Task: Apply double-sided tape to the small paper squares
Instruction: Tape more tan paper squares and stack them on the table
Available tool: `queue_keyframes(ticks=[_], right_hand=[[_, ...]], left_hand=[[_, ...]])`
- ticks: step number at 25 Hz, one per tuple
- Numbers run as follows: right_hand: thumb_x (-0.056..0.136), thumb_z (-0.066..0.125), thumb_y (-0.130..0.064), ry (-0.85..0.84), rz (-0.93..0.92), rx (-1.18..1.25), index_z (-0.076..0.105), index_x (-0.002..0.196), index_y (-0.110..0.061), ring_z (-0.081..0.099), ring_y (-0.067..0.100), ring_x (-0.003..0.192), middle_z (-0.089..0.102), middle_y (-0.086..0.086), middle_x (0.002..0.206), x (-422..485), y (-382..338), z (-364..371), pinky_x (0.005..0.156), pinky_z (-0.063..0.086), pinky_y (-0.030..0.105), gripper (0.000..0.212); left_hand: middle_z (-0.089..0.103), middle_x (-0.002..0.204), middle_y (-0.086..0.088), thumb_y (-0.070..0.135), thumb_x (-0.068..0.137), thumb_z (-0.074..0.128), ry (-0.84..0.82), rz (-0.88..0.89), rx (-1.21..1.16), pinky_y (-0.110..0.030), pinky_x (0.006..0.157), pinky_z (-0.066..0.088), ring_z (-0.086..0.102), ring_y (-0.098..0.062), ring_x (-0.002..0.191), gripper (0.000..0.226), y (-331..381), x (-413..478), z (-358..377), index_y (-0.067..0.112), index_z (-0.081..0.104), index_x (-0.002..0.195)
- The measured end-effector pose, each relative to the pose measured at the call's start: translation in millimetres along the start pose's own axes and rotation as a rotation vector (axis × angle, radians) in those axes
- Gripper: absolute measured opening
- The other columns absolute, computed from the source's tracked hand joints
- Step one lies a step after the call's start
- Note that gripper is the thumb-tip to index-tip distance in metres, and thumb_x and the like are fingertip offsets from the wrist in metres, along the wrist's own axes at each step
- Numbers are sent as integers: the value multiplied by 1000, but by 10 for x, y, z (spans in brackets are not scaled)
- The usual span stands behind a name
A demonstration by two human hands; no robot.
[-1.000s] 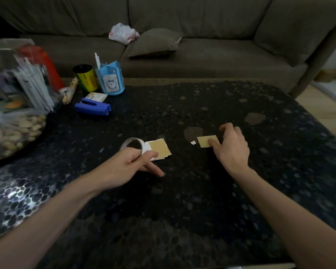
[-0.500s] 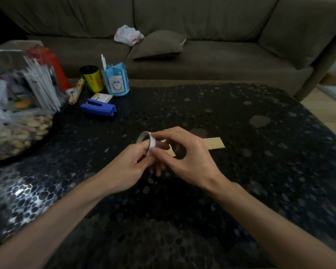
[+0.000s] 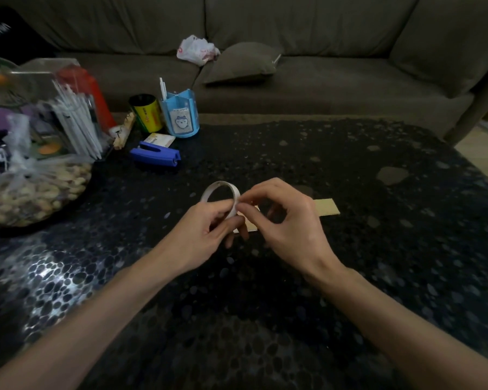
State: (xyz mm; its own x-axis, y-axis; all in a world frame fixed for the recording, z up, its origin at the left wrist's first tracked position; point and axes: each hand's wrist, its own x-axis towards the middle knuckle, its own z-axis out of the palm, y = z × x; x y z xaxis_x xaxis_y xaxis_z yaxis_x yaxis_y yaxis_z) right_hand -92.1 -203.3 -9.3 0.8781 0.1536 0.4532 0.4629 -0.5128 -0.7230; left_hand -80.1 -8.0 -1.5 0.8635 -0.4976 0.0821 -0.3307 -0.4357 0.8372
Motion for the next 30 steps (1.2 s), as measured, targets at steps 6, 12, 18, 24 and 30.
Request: queue_keyframes(ticks=[6, 12, 18, 24, 30], right_hand=[[97, 74, -25, -54, 251, 262, 75, 102, -29, 72, 10, 100, 75, -8, 102, 46, 63, -13, 93, 60, 44, 7], [93, 79, -28, -26, 357, 449, 80, 101, -28, 73, 15, 108, 78, -4, 108, 33, 57, 3, 102, 56, 50, 9], [91, 80, -27, 38, 431, 446, 81, 103, -28, 73, 7, 103, 77, -8, 108, -28, -5, -14, 98, 59, 39, 12], [94, 78, -24, 59, 355, 273, 76, 119, -29, 72, 0, 100, 72, -12, 113, -64, -77, -158, 91, 61, 28, 26], [96, 75, -24, -41, 191, 58, 75, 125, -25, 70, -2, 102, 74, -15, 109, -40, -207, -331, 88, 60, 24, 29]], left_hand=[[67, 83, 8, 28, 104, 56, 112, 16, 35, -26, 61, 49, 63, -11, 74, 14, 0, 16, -17, 31, 70, 103], [65, 79, 21, 27, 107, 51, 181, 42, 72, -17, 62, 43, 61, -2, 74, 22, 15, 49, -26, 28, 73, 108], [69, 87, 20, 37, 103, 54, 165, 3, 68, -16, 68, 49, 67, -4, 83, 24, -5, 75, -17, 30, 74, 113], [66, 82, 35, 33, 102, 60, 118, 43, 138, -6, 69, 46, 65, 11, 86, 20, 141, 101, 5, 34, 75, 113], [75, 99, 21, 45, 99, 59, 39, 60, 236, -31, 84, 60, 69, 6, 95, 23, 223, 27, -108, 41, 74, 116]])
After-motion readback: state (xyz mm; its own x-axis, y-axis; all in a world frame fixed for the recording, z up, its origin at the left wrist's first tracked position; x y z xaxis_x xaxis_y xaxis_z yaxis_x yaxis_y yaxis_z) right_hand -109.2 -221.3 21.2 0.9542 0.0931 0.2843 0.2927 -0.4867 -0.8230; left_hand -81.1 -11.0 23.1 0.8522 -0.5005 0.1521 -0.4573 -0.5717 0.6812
